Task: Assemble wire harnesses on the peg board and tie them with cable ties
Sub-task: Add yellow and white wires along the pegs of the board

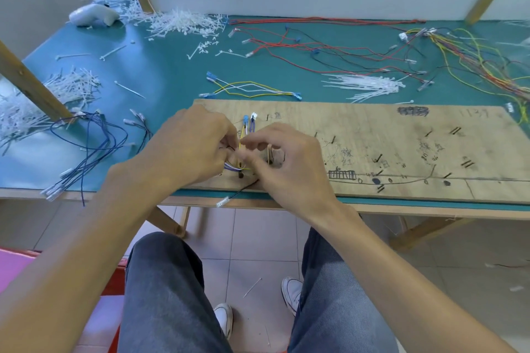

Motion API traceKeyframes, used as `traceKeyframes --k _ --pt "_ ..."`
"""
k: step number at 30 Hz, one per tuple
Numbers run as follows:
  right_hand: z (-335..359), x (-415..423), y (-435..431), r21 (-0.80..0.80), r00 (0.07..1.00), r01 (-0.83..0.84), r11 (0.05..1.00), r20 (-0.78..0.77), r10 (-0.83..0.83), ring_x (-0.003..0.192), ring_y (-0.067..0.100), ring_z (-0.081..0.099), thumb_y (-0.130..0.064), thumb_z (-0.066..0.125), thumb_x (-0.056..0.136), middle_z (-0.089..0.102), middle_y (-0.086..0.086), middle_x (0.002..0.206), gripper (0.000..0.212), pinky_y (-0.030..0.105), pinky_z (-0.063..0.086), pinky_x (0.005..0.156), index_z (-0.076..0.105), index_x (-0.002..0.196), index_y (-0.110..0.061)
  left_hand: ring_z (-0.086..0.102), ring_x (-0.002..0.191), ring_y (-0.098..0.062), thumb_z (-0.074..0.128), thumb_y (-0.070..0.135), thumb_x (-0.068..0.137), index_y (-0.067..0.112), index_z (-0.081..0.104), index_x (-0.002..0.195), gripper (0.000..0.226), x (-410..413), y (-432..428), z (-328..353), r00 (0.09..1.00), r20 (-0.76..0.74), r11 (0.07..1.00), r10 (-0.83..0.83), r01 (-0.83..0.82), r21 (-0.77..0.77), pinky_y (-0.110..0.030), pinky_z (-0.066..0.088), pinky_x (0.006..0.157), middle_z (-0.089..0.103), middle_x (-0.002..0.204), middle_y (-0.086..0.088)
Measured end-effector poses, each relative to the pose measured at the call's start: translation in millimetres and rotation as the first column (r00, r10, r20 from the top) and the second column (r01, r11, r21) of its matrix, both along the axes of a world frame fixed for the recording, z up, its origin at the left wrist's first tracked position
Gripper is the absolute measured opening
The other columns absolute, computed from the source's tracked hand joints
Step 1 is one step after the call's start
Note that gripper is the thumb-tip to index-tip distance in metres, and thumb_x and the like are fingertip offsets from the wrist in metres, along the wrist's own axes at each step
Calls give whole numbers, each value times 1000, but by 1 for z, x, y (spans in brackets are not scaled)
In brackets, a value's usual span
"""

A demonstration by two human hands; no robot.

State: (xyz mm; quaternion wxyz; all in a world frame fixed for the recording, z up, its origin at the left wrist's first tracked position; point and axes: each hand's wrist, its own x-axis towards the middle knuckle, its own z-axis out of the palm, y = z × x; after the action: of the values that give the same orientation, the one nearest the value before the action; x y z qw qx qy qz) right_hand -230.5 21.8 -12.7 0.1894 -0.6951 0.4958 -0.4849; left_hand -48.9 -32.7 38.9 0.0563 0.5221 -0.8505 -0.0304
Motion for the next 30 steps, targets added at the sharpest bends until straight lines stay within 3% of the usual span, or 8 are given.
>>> traceKeyframes --k 3,7,10,14,17,21,26,30 --pt "19 -26 -7 13 995 97 995 22 -97 87 10 67 -15 82 88 76 -10 92 11 11 44 80 81 98 -19 68 94 -23 78 30 83 39 79 92 13 -2 -3 2 1000 11 1000 -4 4 17 -39 58 81 76 89 13" --pt "33 -52 -20 271 980 51 961 -198 4 92 6 64 -28 86 84 76 -14 94 17 7 41 78 81 100 -27 65 84 -14 81 29 80 39 80 86 12 -3 -9 3 1000 8 999 -20 20 37 -30 51 72 74 79 19" --pt "29 -50 -18 325 949 -3 946 -298 106 90 5 65 -31 90 80 76 -12 96 25 6 42 80 82 103 -25 68 85 -13 78 22 78 40 80 83 19 -2 -10 5 1000 -5 998 -28 29 47 -28 49 72 75 79 22" --pt "20 -44 -15 316 936 49 947 -346 68 82 -2 60 -35 91 78 70 -18 90 24 -2 38 77 84 101 -28 71 91 -13 74 16 78 38 80 85 24 -2 -9 6 999 14 999 -34 34 40 -27 46 72 76 82 22" --pt "15 -42 -13 300 948 79 951 -317 22 87 -1 64 -33 93 77 74 -16 91 23 2 43 77 85 97 -28 70 90 -12 72 12 77 37 80 84 27 -3 -8 6 999 22 999 -32 31 38 -27 49 73 76 82 20" --pt "18 -38 -11 281 929 76 957 -369 34 94 6 67 -33 92 80 77 -13 95 21 26 53 81 84 99 -28 71 89 -17 73 16 76 41 75 75 25 -5 -6 9 1000 12 999 -8 7 37 -37 58 79 75 80 20" --pt "30 -53 -27 268 969 -34 963 -227 97 86 -7 69 -41 87 84 78 -18 83 16 6 44 75 84 91 -28 70 89 -17 74 17 77 46 68 68 31 -5 -9 7 999 36 1000 12 -13 20 -34 57 78 72 78 25" --pt "33 -76 -60 363 1000 -11 932 30 0 77 6 73 -42 77 94 80 -10 81 23 14 47 65 82 84 -23 67 86 -13 83 27 76 43 78 80 18 -4 -9 4 998 35 999 42 -42 -3 -28 46 68 68 73 28"
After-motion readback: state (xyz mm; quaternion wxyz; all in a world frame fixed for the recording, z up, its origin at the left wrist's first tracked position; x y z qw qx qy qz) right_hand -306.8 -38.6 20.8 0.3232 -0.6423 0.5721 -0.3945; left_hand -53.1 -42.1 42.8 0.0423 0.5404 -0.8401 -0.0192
